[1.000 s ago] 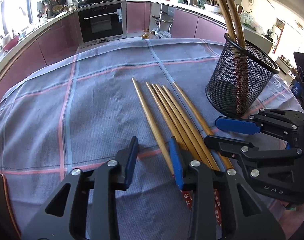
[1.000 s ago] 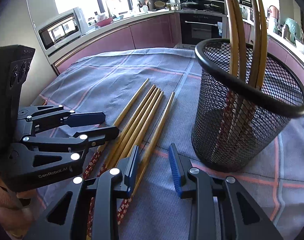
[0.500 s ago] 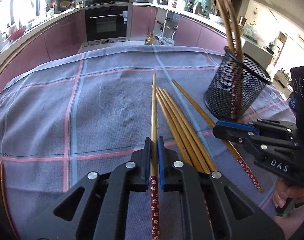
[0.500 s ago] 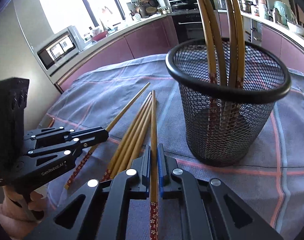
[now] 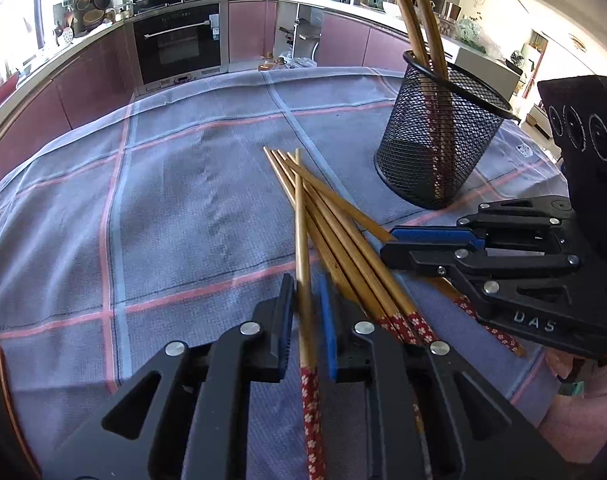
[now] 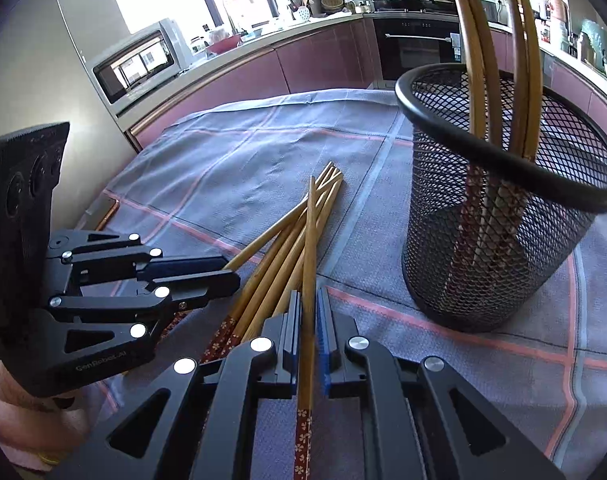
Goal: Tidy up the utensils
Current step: 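Lift the chopstick with the right gripper and lower it into the mesh cup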
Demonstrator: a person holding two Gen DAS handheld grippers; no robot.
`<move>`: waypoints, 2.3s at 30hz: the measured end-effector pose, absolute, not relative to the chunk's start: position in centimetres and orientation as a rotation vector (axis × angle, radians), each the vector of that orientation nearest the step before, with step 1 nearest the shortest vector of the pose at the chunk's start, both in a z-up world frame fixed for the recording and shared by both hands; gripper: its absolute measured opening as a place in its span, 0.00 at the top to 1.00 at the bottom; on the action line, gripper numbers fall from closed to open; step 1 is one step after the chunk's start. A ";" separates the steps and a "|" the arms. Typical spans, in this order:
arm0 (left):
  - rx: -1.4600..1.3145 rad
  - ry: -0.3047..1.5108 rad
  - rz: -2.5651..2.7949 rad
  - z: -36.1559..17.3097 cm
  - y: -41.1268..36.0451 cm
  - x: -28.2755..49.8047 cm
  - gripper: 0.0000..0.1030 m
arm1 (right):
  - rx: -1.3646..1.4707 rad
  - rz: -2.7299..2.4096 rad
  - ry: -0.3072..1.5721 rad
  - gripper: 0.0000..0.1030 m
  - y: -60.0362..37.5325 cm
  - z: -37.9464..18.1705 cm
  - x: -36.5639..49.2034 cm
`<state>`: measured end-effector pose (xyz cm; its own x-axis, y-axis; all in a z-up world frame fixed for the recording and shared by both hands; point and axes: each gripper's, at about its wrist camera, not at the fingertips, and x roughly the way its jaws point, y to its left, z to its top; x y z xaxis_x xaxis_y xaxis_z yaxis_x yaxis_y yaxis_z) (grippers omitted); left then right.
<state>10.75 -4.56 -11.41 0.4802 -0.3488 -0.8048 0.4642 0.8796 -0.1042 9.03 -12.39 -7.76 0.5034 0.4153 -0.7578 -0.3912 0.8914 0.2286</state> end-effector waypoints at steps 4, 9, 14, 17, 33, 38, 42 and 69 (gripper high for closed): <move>0.130 0.956 -0.515 -11.5 -4.7 12.0 0.84 | 0.021 0.484 0.921 0.92 -12.0 -7.9 9.7; 0.131 0.962 -0.497 -11.5 -5.0 12.8 0.92 | 0.030 0.487 0.912 0.94 -12.3 -7.8 9.7; 0.096 0.932 -0.499 -10.3 -4.6 12.3 0.93 | 0.054 0.500 0.852 0.94 -13.3 -6.1 8.6; 0.069 0.900 -0.538 -8.7 -4.3 11.7 0.93 | 0.074 0.506 0.789 0.94 -14.6 -4.1 7.4; -0.016 0.683 -0.710 1.4 -3.8 8.4 0.93 | 0.203 0.503 0.566 0.94 -21.1 3.4 5.0; -0.040 0.626 -0.721 3.9 -4.4 9.1 0.93 | 0.183 0.501 0.512 0.94 -22.0 5.7 5.5; -0.061 0.583 -0.736 6.0 -5.1 9.8 0.93 | 0.179 0.497 0.472 0.94 -22.9 7.4 6.2; 0.084 0.721 -0.753 4.3 -13.1 14.0 0.93 | 0.144 0.416 0.616 0.94 -23.4 4.4 11.1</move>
